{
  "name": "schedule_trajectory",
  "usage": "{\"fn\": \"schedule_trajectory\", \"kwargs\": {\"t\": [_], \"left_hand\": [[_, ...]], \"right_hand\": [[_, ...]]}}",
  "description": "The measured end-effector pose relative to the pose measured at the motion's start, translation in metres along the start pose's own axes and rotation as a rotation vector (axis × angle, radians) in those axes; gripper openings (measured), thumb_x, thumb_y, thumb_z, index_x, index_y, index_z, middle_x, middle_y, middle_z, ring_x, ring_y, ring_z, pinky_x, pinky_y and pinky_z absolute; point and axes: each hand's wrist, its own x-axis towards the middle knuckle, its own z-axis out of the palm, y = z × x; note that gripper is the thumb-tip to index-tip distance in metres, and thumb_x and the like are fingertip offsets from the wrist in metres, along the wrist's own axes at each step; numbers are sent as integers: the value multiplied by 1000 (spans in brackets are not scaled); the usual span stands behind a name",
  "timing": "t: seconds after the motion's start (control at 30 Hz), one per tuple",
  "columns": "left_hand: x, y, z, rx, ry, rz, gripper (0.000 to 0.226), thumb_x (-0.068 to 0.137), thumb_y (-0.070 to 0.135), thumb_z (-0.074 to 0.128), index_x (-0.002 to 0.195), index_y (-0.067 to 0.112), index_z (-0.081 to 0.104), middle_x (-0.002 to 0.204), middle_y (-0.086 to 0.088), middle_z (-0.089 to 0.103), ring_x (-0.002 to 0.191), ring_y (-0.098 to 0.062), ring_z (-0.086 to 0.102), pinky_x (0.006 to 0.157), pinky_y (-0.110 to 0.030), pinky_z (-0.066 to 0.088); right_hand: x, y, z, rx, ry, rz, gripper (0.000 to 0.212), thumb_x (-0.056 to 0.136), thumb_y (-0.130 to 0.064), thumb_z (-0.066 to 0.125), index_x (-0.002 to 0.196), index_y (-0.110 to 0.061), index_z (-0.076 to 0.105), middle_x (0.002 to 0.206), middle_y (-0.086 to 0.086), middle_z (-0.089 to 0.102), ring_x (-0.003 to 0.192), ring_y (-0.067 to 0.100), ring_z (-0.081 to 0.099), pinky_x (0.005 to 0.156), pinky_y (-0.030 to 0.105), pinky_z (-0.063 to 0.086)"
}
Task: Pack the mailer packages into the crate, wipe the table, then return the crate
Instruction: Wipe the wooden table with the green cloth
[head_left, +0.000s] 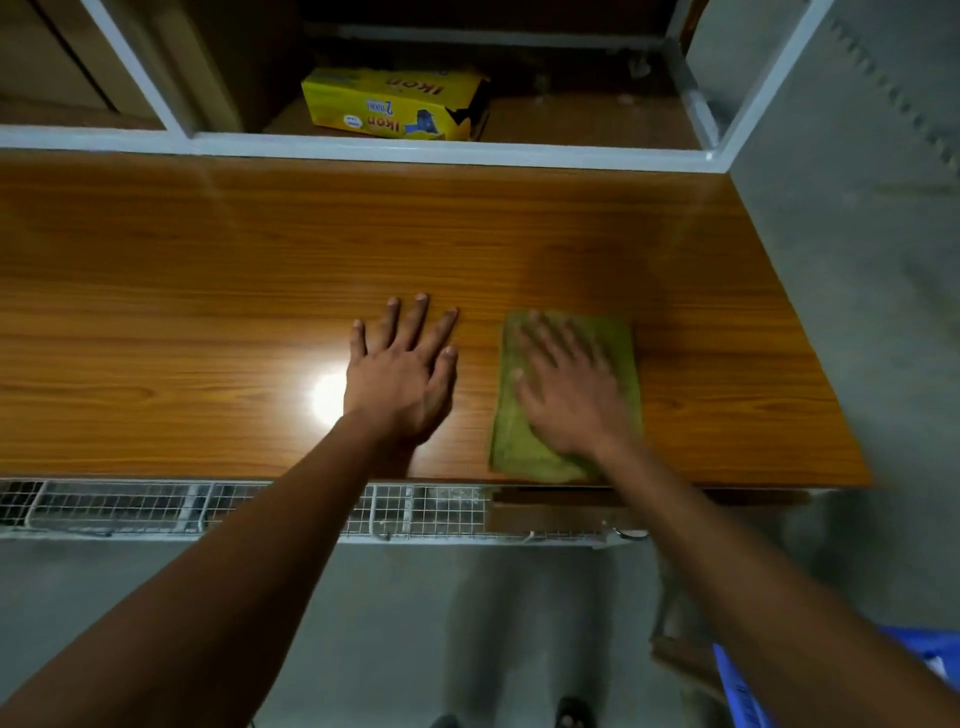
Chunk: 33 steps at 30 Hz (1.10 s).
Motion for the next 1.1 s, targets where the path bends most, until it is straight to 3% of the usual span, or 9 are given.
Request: {"fn": "schedule_trajectory", "kwargs": {"t": [0.17,0.3,0.4,0.53,0.63,0.73,0.83,0.93,1.1], "left_hand": [[4,-4,7,7,25,-1,59,109,55,11,168,46,4,178,8,2,165,-26,-3,129,-64,2],[3,-3,-5,-159,54,-55,64,109,52,9,169,33,17,178,5,13,164,-22,8,130,-58,7],[-11,-5,-18,-336,79,-83,72,107,56,6,169,24,23,177,1,19,163,-20,16,131,-55,12],[-54,11,-25,-375,1,-69,80,104,67,1,171,24,6,178,2,2,164,-21,1,132,-56,5],[-97,36,-24,-219,-30,124,82,105,73,5,170,25,-6,177,1,-9,163,-21,-12,131,-55,-8],[-132,50,-4,36,-71,431,92,104,76,21,170,19,-9,178,-4,-9,164,-24,-13,131,-59,-2],[-135,53,12,156,-85,486,98,102,49,56,170,19,-8,178,-5,-7,164,-27,-6,131,-58,5],[-129,60,3,140,-38,451,91,99,13,62,171,21,6,177,-2,10,164,-24,11,133,-54,9],[-140,66,-33,12,-31,434,53,105,15,61,156,27,50,160,2,52,144,-22,54,123,-48,40]], "right_hand": [[79,24,-10,48,39,222,68,106,-58,15,169,-34,5,178,-5,-3,164,27,-3,130,55,1],[29,-49,4,-6,44,27,70,105,-57,13,170,-31,5,178,-3,-1,164,28,0,131,56,4],[-11,-70,10,-24,-16,-82,68,108,-59,5,168,-31,-11,175,-1,-16,162,27,-15,131,57,-2],[-26,-51,-8,68,-16,-97,68,112,-54,12,167,-24,-15,174,0,-21,161,23,-17,132,54,-3],[-63,-31,-15,153,47,-103,70,113,-54,19,168,-22,-9,175,0,-14,162,20,-13,131,48,-6],[-108,5,-3,21,-32,-212,83,108,-68,24,168,-24,-10,176,0,-15,162,18,-14,132,48,-5],[-124,32,7,-137,-72,-274,101,100,-79,37,168,-24,-12,176,0,-15,163,21,-12,132,48,-2],[-125,32,2,-82,-7,-273,95,99,-44,68,170,-23,10,177,3,10,163,25,13,132,49,15],[-146,6,-21,43,32,-255,70,91,-7,75,156,-21,50,163,5,46,150,24,44,128,40,26]]}}
